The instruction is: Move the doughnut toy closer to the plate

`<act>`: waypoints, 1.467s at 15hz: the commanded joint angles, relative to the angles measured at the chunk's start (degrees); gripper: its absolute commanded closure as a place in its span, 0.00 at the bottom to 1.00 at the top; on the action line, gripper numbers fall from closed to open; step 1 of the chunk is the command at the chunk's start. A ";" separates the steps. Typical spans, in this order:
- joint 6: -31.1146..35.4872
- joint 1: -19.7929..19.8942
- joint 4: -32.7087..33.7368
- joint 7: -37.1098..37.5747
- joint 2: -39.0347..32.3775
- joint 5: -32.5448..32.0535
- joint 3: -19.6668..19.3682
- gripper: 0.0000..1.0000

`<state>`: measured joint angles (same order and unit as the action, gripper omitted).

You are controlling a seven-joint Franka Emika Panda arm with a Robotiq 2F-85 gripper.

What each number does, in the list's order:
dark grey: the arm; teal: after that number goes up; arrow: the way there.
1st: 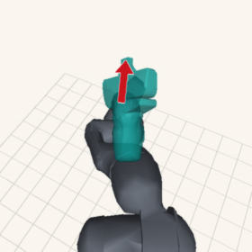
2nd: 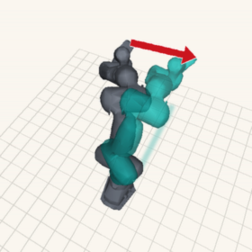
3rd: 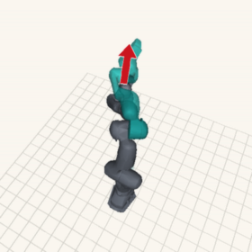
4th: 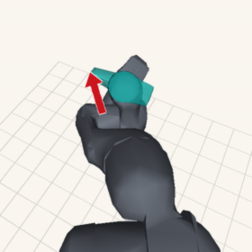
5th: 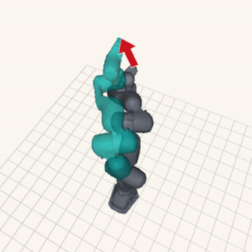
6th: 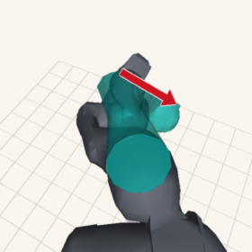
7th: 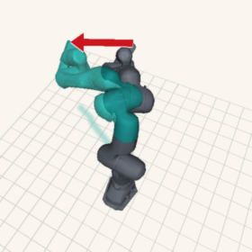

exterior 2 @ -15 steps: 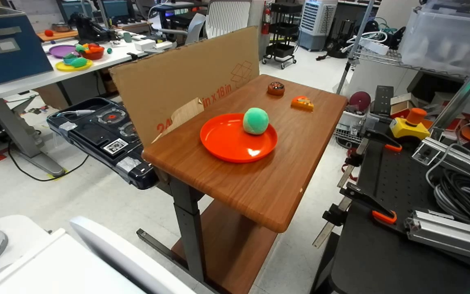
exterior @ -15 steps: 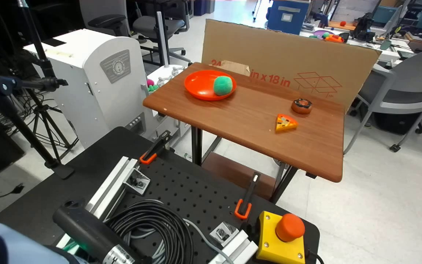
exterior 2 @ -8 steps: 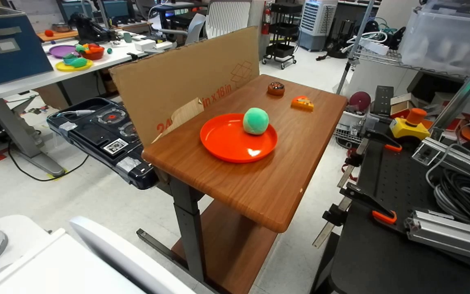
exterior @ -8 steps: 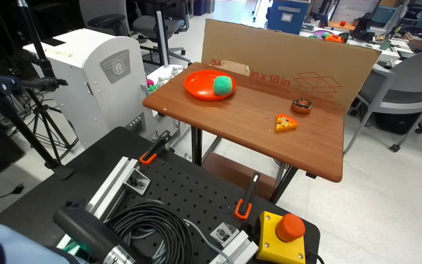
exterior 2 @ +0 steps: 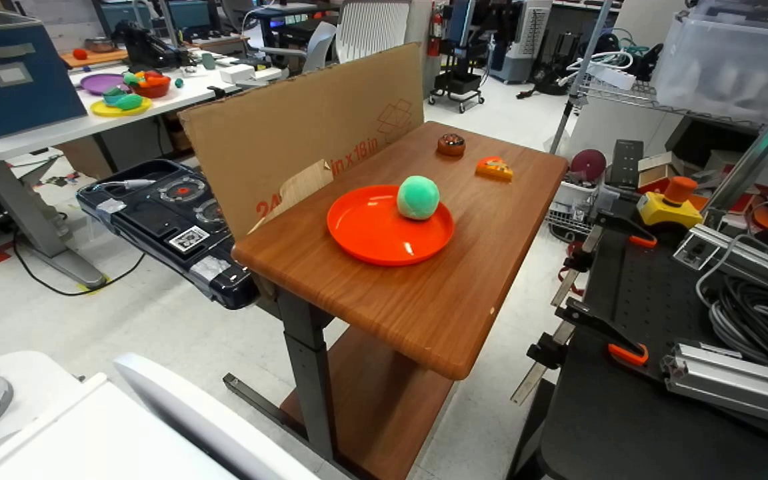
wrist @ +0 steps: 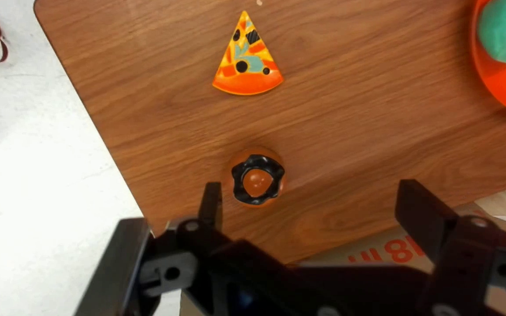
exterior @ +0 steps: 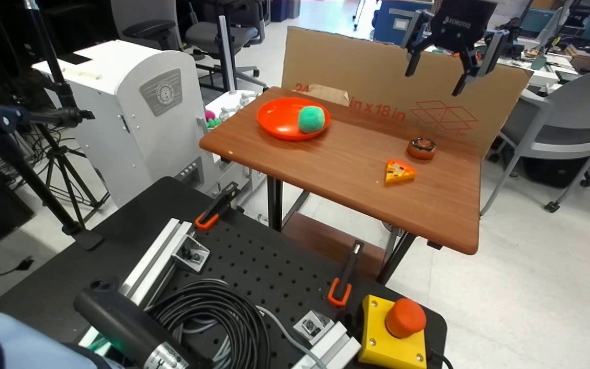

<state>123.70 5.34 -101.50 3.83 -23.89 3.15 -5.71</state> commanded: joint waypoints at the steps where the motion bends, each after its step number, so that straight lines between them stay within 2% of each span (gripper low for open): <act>1: -1.43 0.91 7.96 0.99 -7.71 -1.00 -0.67 0.00; 4: -1.12 1.12 12.72 1.05 -13.07 -1.71 -1.08 0.00; 12: -10.34 1.38 27.89 2.27 -26.69 -1.52 -1.07 0.00; 18: -17.49 1.02 36.73 2.62 -33.25 -2.29 -1.25 0.00; 19: -18.60 0.97 38.15 2.77 -34.21 -2.44 -1.33 0.03; 20: -19.61 0.97 39.58 2.86 -35.20 -2.54 -1.31 0.28; 22: -21.58 0.97 42.05 3.02 -36.76 -2.96 -1.33 0.29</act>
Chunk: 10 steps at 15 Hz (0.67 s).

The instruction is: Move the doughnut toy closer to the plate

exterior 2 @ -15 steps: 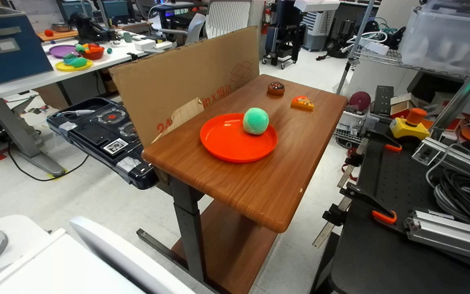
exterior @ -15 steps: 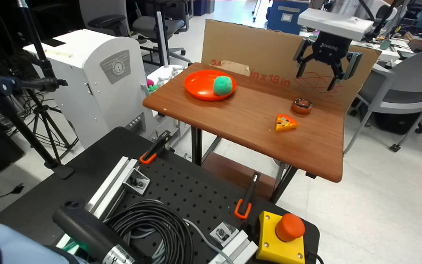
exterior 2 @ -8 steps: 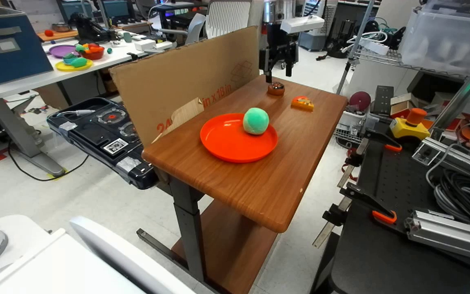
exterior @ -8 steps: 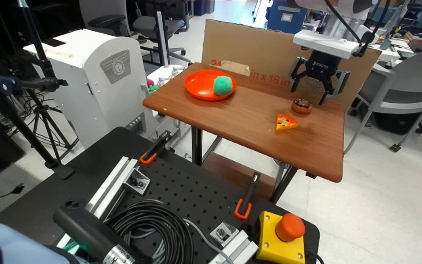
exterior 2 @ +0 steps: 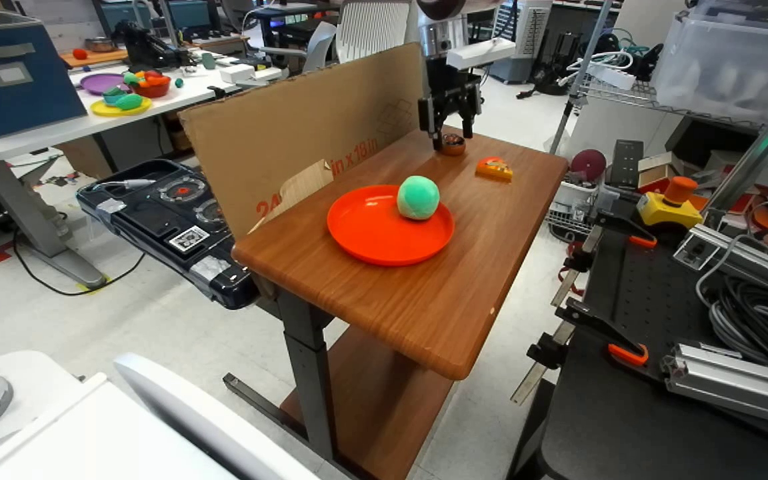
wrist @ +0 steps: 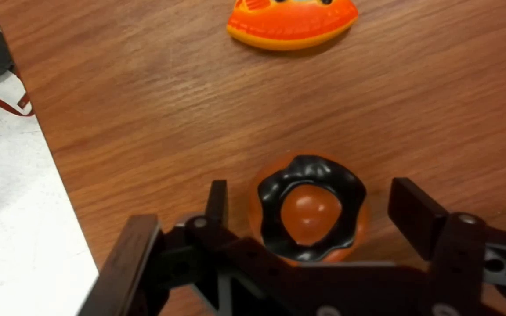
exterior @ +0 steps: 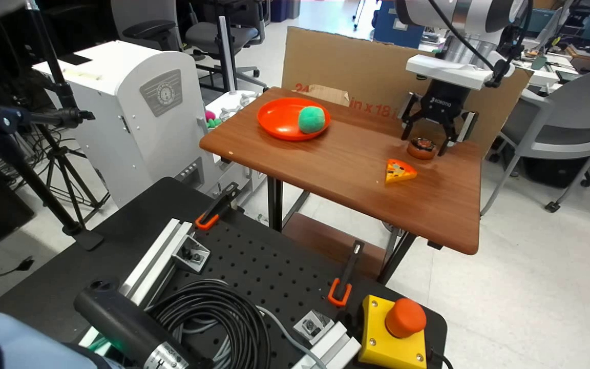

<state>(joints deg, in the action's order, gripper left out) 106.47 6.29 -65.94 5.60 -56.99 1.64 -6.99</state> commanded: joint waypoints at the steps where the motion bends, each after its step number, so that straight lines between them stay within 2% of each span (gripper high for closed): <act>1: -5.34 0.04 7.66 1.28 -4.39 -1.62 -0.06 0.38; 3: -7.31 0.29 8.94 0.79 -4.72 -1.34 0.33 0.54; 4: -8.19 -0.21 8.10 0.59 -3.29 -1.60 0.38 0.58; 5: -8.46 -0.57 7.48 0.19 -2.30 -1.81 0.49 0.58; 8: -5.50 -4.99 1.82 -2.96 4.16 -3.88 0.02 0.58; 10: -6.45 -7.05 3.24 -2.79 4.72 -6.11 1.19 0.58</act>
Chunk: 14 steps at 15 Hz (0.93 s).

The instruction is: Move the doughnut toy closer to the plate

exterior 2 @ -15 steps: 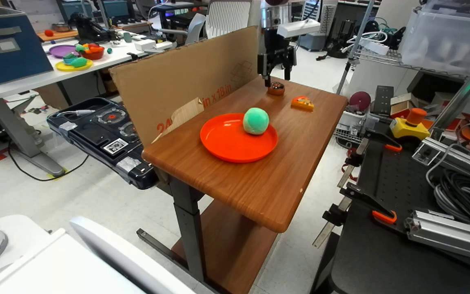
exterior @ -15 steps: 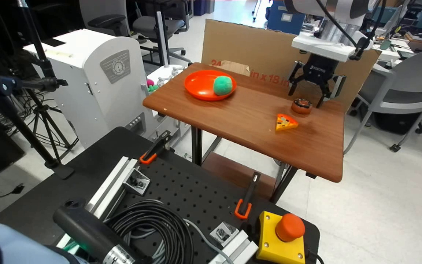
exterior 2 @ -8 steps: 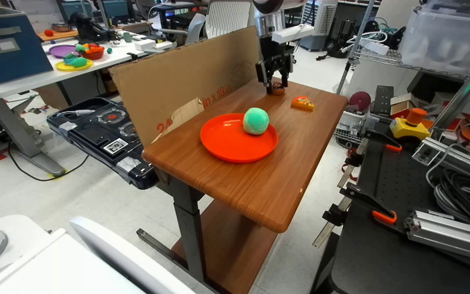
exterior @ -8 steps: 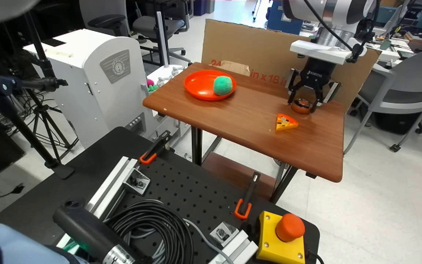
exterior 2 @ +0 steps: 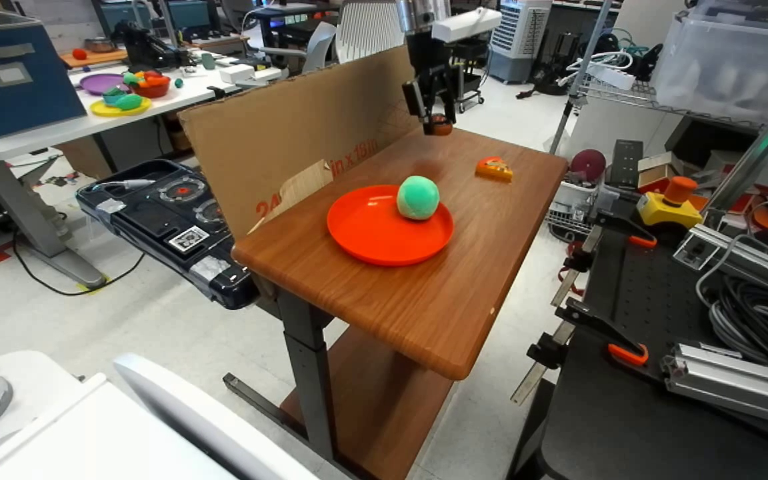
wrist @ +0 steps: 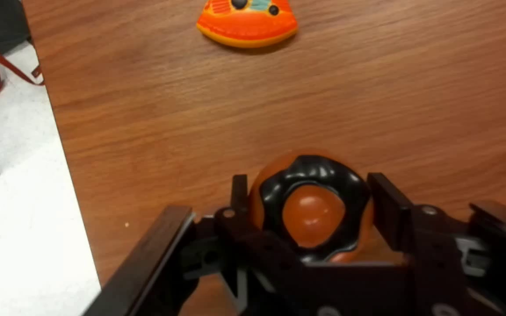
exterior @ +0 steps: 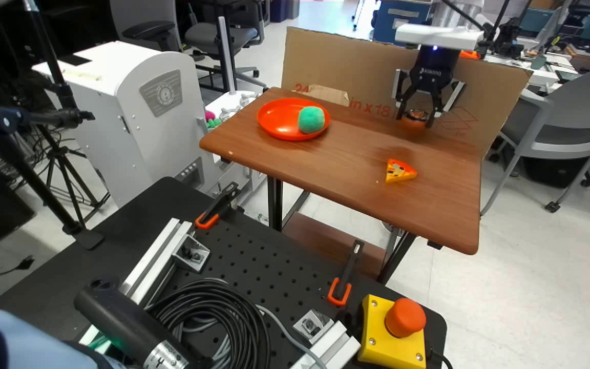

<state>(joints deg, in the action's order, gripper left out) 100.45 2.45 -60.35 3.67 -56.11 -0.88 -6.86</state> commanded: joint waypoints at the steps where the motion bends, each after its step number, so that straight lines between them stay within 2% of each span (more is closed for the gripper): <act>1: -1.09 -4.49 -0.73 -0.25 3.19 -4.21 1.37 0.58; 5: -3.85 -7.43 3.54 -0.59 -0.81 -5.31 2.88 0.58; 14: -7.86 -7.74 9.80 -2.12 -9.49 -5.53 3.30 0.58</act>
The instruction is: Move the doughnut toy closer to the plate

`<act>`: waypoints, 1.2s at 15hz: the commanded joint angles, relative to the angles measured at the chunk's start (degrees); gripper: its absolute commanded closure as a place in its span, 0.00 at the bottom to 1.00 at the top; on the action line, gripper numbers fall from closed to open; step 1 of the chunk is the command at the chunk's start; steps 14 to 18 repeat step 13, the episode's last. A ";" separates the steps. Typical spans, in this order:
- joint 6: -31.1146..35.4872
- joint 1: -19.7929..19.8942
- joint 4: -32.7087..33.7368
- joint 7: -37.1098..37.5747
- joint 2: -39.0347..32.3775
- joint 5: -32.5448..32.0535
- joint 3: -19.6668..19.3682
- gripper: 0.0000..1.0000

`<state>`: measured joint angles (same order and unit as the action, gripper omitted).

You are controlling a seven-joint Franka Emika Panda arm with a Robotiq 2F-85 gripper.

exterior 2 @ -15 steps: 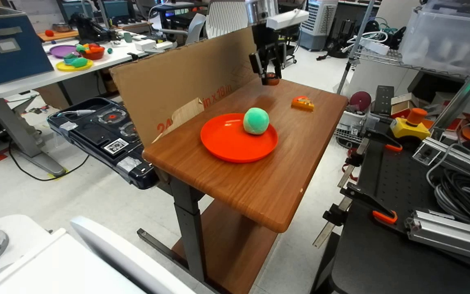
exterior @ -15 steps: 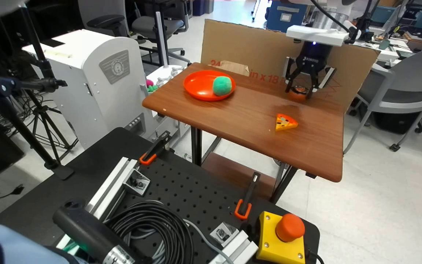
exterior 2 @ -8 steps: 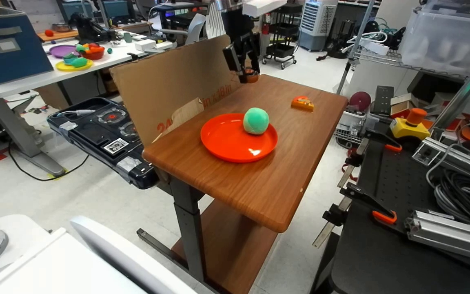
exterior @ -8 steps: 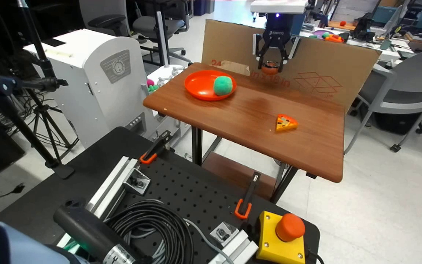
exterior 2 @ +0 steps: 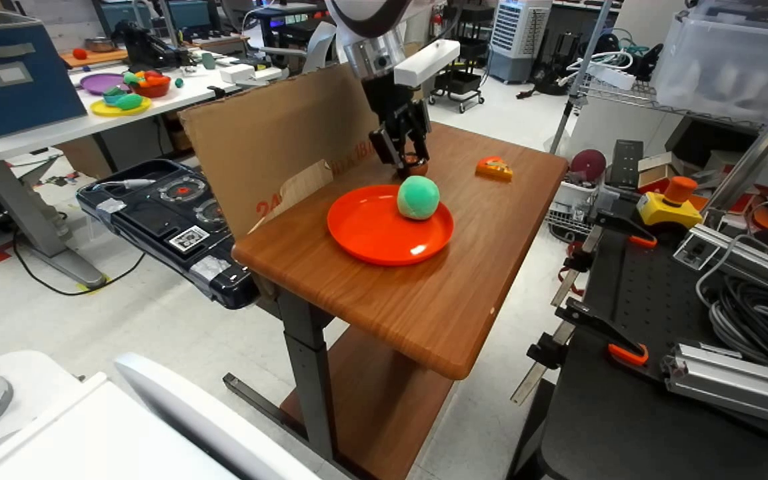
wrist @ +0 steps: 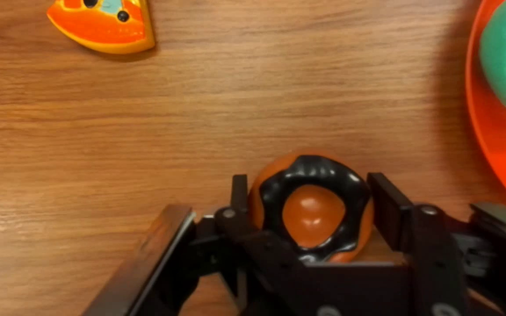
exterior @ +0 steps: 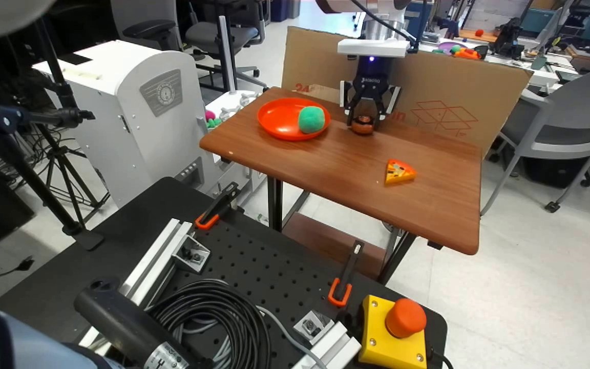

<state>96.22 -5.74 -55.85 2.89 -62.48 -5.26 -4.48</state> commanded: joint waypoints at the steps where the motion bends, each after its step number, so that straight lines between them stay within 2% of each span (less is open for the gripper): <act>1: -4.09 0.36 5.73 -1.59 -3.40 -1.08 1.05 0.58; 2: -4.97 0.44 5.92 -2.29 -3.00 -0.61 1.55 0.20; 3: -5.76 0.29 5.42 -2.19 -2.25 -0.41 1.78 0.07; 4: -5.98 -0.20 4.00 -1.84 -0.84 0.61 1.30 0.01; 5: -8.05 -0.01 2.63 -1.15 0.79 1.63 1.86 0.00; 7: -6.69 0.05 -2.86 -0.56 5.91 2.48 2.33 0.00; 9: -2.36 0.52 -10.26 0.71 12.45 3.95 2.77 0.00; 10: -5.46 0.17 -0.52 -0.13 4.37 1.60 2.58 0.00; 13: -4.64 0.41 -6.04 0.22 10.24 2.58 2.78 0.00; 18: -4.64 0.41 -6.04 0.22 10.24 2.58 2.78 0.00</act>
